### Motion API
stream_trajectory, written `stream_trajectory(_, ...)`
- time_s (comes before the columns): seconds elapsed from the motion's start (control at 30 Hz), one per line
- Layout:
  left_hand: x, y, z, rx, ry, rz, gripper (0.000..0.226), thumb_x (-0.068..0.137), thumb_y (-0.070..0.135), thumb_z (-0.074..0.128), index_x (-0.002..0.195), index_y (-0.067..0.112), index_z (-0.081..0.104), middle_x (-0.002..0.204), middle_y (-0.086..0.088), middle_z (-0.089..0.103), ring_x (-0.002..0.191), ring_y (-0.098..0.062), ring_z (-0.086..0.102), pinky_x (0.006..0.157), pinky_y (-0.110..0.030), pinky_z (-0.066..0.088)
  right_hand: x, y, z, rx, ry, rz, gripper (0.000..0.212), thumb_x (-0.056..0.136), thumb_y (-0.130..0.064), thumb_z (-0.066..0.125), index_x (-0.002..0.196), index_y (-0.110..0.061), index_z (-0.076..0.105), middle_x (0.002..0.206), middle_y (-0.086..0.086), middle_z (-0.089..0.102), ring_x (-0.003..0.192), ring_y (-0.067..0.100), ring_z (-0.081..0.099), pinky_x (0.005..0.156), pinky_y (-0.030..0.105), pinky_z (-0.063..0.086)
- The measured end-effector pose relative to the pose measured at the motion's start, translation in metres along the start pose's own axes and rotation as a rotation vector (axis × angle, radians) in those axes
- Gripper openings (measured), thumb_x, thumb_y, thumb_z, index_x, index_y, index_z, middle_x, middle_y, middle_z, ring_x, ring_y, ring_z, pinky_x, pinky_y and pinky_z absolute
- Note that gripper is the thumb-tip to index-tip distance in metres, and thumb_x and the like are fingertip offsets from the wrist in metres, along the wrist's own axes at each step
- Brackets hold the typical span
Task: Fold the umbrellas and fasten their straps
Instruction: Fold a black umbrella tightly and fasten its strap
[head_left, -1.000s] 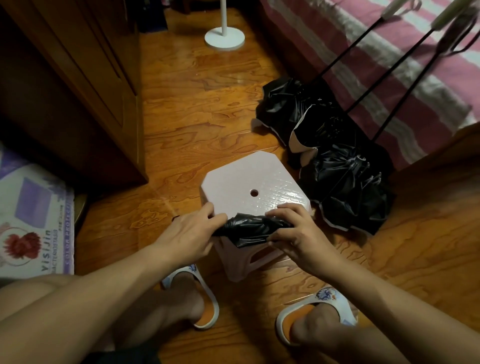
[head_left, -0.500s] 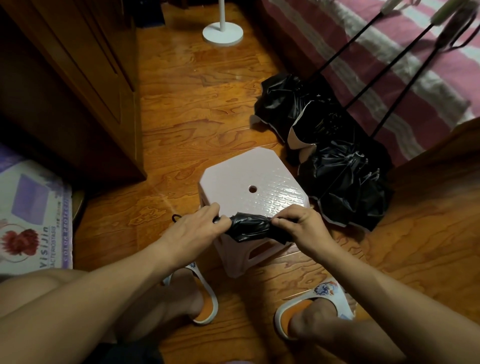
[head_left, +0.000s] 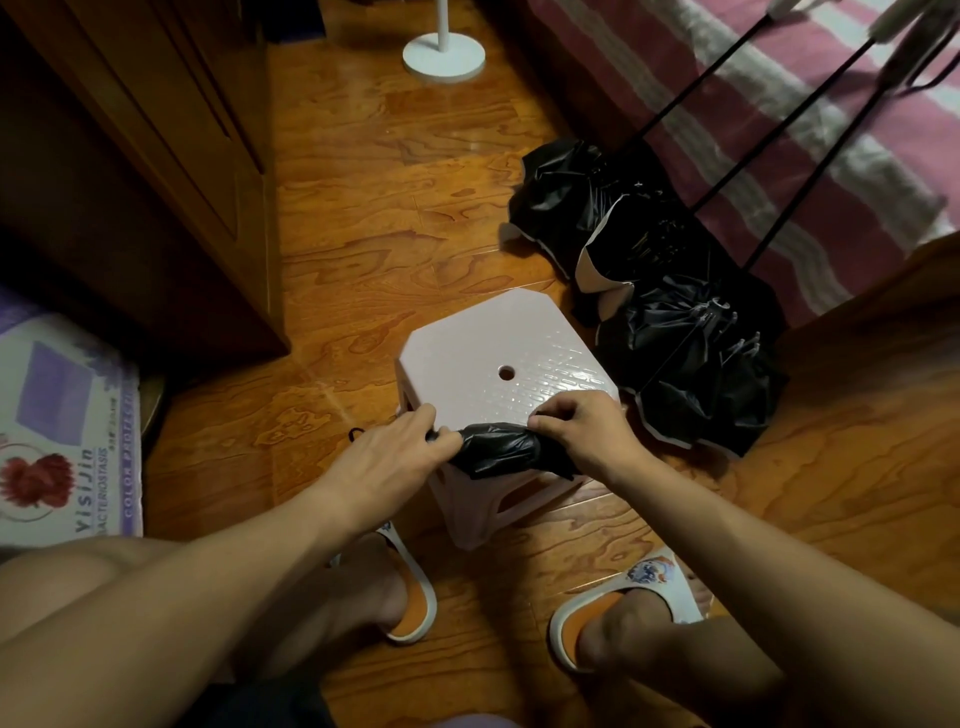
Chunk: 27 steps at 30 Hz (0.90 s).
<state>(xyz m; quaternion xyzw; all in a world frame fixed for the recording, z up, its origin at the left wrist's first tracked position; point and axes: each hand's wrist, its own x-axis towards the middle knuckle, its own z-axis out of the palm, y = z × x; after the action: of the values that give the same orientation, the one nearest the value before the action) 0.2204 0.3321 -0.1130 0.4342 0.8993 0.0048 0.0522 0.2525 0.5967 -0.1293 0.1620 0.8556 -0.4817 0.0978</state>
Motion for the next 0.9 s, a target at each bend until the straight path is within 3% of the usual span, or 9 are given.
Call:
stream_trajectory(0.1, 0.000, 0.000, 0.001, -0.043, -0.011, -0.023, 0.049, 0.077, -0.008, 0.066, 0.110, 0.019, 0.043, 0.100, -0.006, 0.043, 0.071, -0.021, 0.045, 0.048, -0.034, 0.041, 0.002, -0.004, 0.001, -0.014, 0.009, 0.033, 0.011, 0.087, -0.023, 0.080, 0.079, -0.026, 0.072, 0.086, -0.005, 0.072, 0.087, 0.014, 0.067, 0.071, 0.026, 0.049)
stream_trajectory(0.2, -0.001, -0.001, 0.000, -0.057, -0.009, -0.027, 0.047, 0.078, -0.007, 0.065, 0.109, 0.019, 0.042, 0.100, -0.006, 0.043, 0.073, -0.021, 0.046, 0.049, -0.033, 0.041, 0.006, -0.008, 0.000, -0.071, -0.043, 0.062, 0.011, 0.091, -0.027, 0.076, 0.081, -0.024, 0.074, 0.086, -0.005, 0.071, 0.089, 0.015, 0.065, 0.073, 0.027, 0.048)
stream_trajectory(0.33, -0.003, 0.000, 0.000, -0.057, -0.012, -0.035, 0.045, 0.079, -0.006, 0.064, 0.108, 0.019, 0.042, 0.099, -0.005, 0.041, 0.072, -0.022, 0.044, 0.050, -0.035, 0.042, 0.011, -0.013, 0.004, -0.185, -0.049, 0.093, 0.015, 0.094, -0.028, 0.072, 0.080, -0.024, 0.070, 0.079, -0.009, 0.066, 0.079, 0.010, 0.061, 0.061, 0.022, 0.040)
stream_trajectory(0.53, -0.004, 0.000, 0.003, -0.072, -0.053, -0.068, 0.048, 0.080, -0.005, 0.063, 0.111, 0.022, 0.039, 0.104, -0.004, 0.038, 0.082, -0.024, 0.050, 0.054, -0.038, 0.048, 0.017, -0.010, 0.013, -0.298, 0.014, 0.096, 0.013, 0.090, -0.015, 0.071, 0.083, -0.024, 0.067, 0.090, -0.011, 0.067, 0.095, 0.015, 0.063, 0.066, 0.026, 0.040)
stream_trajectory(0.6, -0.002, -0.001, 0.003, -0.090, -0.068, -0.084, 0.051, 0.079, -0.006, 0.063, 0.113, 0.023, 0.039, 0.104, -0.004, 0.038, 0.082, -0.025, 0.051, 0.054, -0.039, 0.047, 0.008, -0.017, 0.007, -0.347, 0.123, -0.024, 0.004, 0.091, -0.017, 0.071, 0.093, -0.020, 0.070, 0.094, -0.008, 0.062, 0.094, 0.015, 0.058, 0.071, 0.028, 0.041)
stream_trajectory(0.67, -0.001, -0.002, 0.005, -0.101, -0.088, -0.109, 0.051, 0.080, -0.005, 0.063, 0.115, 0.024, 0.039, 0.105, -0.003, 0.038, 0.082, -0.025, 0.052, 0.057, -0.041, 0.049, -0.005, -0.017, 0.002, -0.472, 0.236, -0.296, 0.012, 0.093, -0.016, 0.064, 0.102, -0.017, 0.072, 0.100, -0.003, 0.063, 0.097, 0.017, 0.055, 0.079, 0.032, 0.045)
stream_trajectory(0.73, 0.001, -0.005, 0.007, -0.135, -0.096, -0.128, 0.046, 0.085, 0.000, 0.061, 0.115, 0.027, 0.039, 0.104, -0.001, 0.037, 0.079, -0.024, 0.052, 0.057, -0.042, 0.050, -0.021, -0.007, 0.002, -0.613, 0.129, -0.539, 0.020, 0.093, -0.025, 0.062, 0.109, -0.017, 0.070, 0.106, -0.002, 0.067, 0.100, 0.018, 0.055, 0.087, 0.035, 0.048)
stream_trajectory(0.8, 0.003, -0.007, 0.007, -0.160, -0.113, -0.143, 0.039, 0.089, 0.005, 0.058, 0.115, 0.028, 0.039, 0.103, -0.001, 0.037, 0.076, -0.025, 0.052, 0.057, -0.043, 0.051, -0.033, 0.013, 0.010, -0.744, -0.001, -0.600, 0.037, 0.092, -0.035, 0.065, 0.123, -0.017, 0.063, 0.116, 0.000, 0.065, 0.107, 0.019, 0.055, 0.096, 0.035, 0.047)
stream_trajectory(0.9, 0.006, -0.008, 0.007, -0.178, -0.124, -0.151, 0.035, 0.091, 0.009, 0.058, 0.113, 0.028, 0.038, 0.102, -0.002, 0.038, 0.072, -0.026, 0.050, 0.053, -0.041, 0.044, -0.031, 0.033, 0.014, -0.824, 0.022, -0.595, 0.042, 0.091, -0.028, 0.068, 0.130, -0.019, 0.054, 0.120, 0.000, 0.060, 0.111, 0.021, 0.053, 0.100, 0.036, 0.043)
